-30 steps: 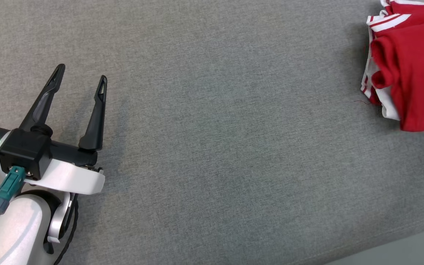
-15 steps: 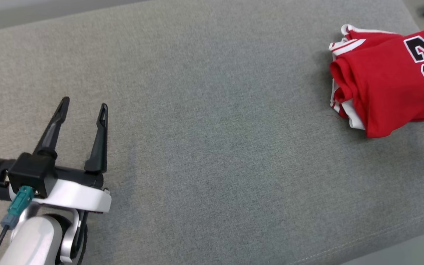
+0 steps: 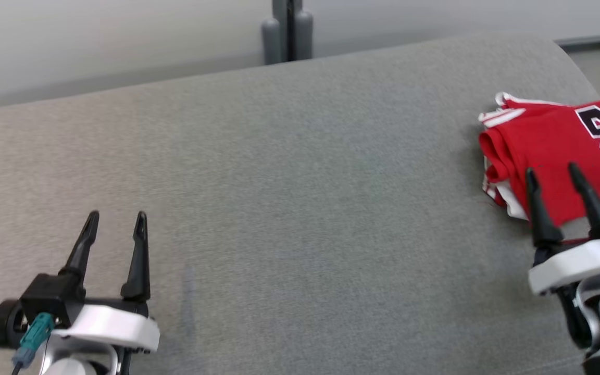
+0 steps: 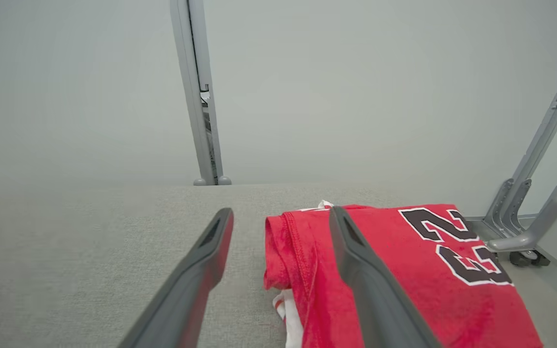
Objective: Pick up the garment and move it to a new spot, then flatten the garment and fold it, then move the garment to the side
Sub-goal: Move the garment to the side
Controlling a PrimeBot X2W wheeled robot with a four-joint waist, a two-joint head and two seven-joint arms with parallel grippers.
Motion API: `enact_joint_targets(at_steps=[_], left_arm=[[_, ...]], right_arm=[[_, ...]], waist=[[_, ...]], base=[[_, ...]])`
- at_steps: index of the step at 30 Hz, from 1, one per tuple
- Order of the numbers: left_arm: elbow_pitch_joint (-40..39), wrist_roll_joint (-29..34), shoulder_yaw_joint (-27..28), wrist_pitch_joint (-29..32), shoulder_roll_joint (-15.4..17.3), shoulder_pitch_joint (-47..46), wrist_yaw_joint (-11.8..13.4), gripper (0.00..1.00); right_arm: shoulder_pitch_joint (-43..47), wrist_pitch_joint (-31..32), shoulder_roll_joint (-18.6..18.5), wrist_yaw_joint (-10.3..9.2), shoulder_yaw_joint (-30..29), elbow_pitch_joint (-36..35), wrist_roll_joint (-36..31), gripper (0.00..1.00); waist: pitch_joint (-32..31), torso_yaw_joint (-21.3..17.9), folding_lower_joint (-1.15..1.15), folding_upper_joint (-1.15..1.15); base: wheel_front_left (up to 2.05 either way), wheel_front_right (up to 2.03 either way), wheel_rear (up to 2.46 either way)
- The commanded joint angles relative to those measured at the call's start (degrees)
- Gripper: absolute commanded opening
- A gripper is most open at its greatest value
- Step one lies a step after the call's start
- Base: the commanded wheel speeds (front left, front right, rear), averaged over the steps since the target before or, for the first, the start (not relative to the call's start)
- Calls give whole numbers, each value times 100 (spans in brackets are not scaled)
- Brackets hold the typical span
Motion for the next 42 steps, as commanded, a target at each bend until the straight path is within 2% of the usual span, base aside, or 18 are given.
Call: enact_joint_targets(at_steps=[1,10,16,28,42], left_arm=[[28,-30,45,-38,17,99,54,100],[59,-127,251,-129,50,718,309,100],[61,-224,270,-125,101,1048,307,100],[-62,-242,199,-13,212,1410,326,100],[-261,-174,162,167,322,1616,495,100]], right_arm=[[141,55,51,0,-51,-137,-97,100],[1175,678,577,0,-232,-1448,-485,100],[1748,985,734,0,-358,-1959,-607,100],[2295,1221,772,0,-440,-2269,-640,100],[2497,1255,818,0,-517,-2436,-623,100]], waist=[[-216,223,0,0],[-655,704,0,0],[-976,795,0,0],[-1240,716,0,0],[-1374,703,0,0]], base=[[0,0,0],[0,0,0],[0,0,0],[0,0,0],[0,0,0]])
